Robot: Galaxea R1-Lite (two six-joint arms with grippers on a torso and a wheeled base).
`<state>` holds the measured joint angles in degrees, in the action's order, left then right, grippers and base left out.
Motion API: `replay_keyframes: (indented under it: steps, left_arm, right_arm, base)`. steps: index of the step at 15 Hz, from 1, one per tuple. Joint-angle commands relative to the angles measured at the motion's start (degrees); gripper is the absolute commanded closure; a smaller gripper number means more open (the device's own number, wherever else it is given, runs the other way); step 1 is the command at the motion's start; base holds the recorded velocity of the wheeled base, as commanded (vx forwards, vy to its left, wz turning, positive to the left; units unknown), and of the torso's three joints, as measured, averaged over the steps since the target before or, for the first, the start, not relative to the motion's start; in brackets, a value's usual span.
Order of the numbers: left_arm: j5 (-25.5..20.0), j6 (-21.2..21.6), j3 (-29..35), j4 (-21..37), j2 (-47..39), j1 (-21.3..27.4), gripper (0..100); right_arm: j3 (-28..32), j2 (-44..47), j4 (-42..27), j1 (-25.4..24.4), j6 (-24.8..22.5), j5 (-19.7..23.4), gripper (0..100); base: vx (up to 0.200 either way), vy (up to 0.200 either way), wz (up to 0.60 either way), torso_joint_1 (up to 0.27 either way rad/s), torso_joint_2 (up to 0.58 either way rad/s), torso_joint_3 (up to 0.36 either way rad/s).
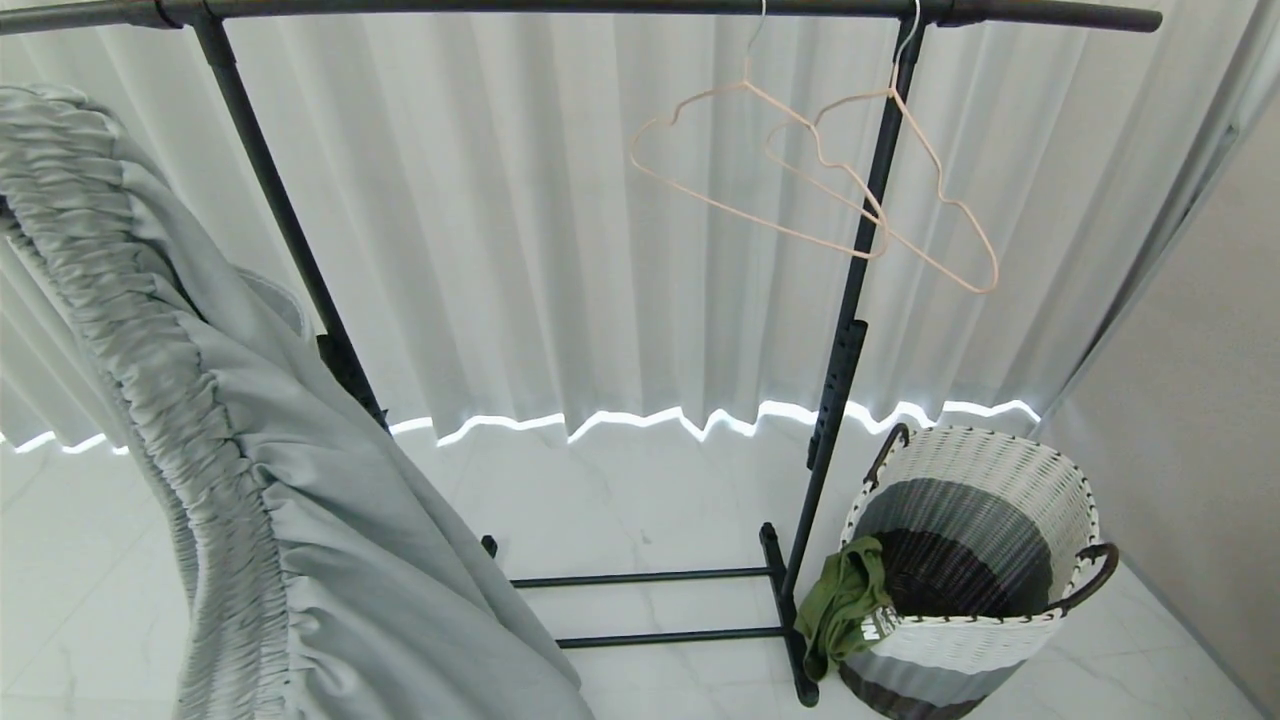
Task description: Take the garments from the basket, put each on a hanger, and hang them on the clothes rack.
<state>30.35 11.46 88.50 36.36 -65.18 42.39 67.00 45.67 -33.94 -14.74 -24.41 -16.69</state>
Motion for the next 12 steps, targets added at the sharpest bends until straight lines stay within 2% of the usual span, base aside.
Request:
replay_keyframes:
  steps: [1,3,12]
  left_arm:
    - [-0.03,-0.03,0.09,-0.07,-0.03,0.06,100]
    - [-0.03,-0.12,-0.26,-0.07,0.06,0.06,100]
    - [-0.03,-0.03,-0.09,-0.07,0.23,-0.02,100]
  right_arm:
    - [-0.11,0.3,0.1,-0.03,-0.03,0.25,0]
    - [-0.47,0.3,0.89,-0.03,-0.03,1.31,0]
    - [-0.99,0.56,1.68,0.06,-0.12,0.87,0]
  base:
    - [0.0,0.0,0.0,0.203,-0.48,-0.29]
    - [0.0,0.0,0.0,0.198,-0.47,-0.276]
    - [0.0,0.0,0.0,0.221,-0.5,-0.282]
